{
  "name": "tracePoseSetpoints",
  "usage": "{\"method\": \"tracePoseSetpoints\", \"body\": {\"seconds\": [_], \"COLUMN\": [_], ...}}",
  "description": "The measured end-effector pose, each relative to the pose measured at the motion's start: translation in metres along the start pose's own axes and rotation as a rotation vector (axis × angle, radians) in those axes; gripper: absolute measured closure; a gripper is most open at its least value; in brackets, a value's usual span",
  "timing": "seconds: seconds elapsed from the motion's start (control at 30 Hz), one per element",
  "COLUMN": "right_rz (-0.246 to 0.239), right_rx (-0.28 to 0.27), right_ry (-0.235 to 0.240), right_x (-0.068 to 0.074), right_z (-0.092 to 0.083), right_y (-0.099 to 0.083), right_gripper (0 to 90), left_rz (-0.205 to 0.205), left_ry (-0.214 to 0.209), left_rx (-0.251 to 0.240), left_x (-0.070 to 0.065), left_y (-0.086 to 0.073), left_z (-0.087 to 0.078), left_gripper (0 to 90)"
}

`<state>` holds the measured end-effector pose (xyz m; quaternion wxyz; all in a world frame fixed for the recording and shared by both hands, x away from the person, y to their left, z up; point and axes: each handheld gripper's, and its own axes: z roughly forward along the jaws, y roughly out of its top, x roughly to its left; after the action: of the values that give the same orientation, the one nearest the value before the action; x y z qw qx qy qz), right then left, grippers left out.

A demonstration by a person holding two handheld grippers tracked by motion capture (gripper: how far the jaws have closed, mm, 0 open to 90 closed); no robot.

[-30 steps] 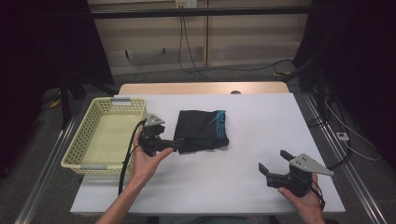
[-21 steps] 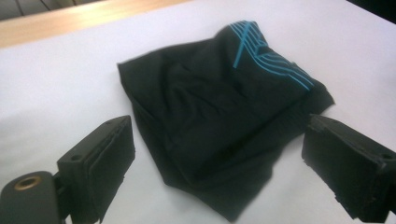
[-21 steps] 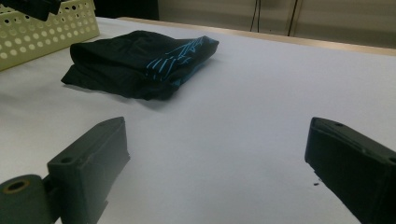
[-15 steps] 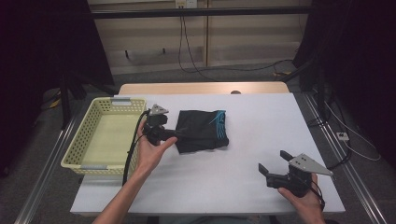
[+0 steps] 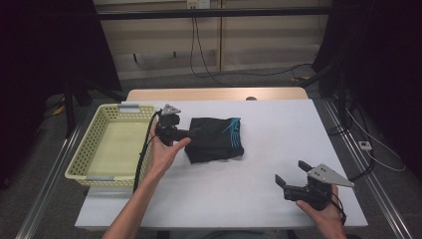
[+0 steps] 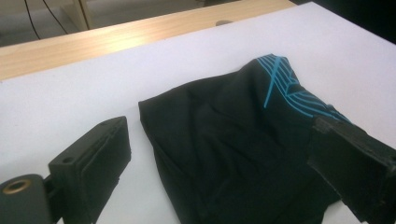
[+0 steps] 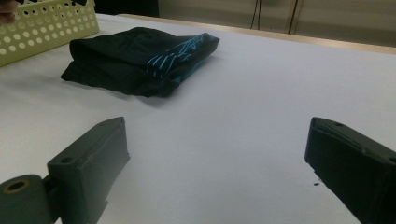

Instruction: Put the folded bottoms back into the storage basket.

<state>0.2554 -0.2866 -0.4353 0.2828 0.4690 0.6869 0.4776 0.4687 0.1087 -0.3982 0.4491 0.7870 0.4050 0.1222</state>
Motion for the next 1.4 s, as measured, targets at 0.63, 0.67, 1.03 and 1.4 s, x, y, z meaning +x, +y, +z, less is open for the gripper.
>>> {"method": "tracePoseSetpoints", "body": {"seconds": [0.63,0.67,1.03,1.4], "right_rz": [-0.004,-0.004,-0.013,-0.005], "right_rx": [0.015,0.014,0.018,0.025], "right_ry": [0.010,0.011,0.009,0.013], "right_x": [0.001,0.000,0.001,0.001], "right_z": [0.000,0.000,0.000,0.000], "right_y": [-0.001,-0.001,-0.001,-0.002], "right_gripper": [5.3,5.3,5.3,5.2], "left_rz": [-0.069,-0.073,-0.107,-0.141], "left_ry": [-0.007,-0.006,-0.033,-0.023], "left_rx": [0.120,0.134,0.183,0.239], "left_x": [0.019,0.020,0.025,0.022], "left_y": [-0.019,-0.020,-0.025,-0.029], "left_z": [0.039,0.040,0.044,0.051], "left_gripper": [15.5,16.6,25.0,24.3]}}
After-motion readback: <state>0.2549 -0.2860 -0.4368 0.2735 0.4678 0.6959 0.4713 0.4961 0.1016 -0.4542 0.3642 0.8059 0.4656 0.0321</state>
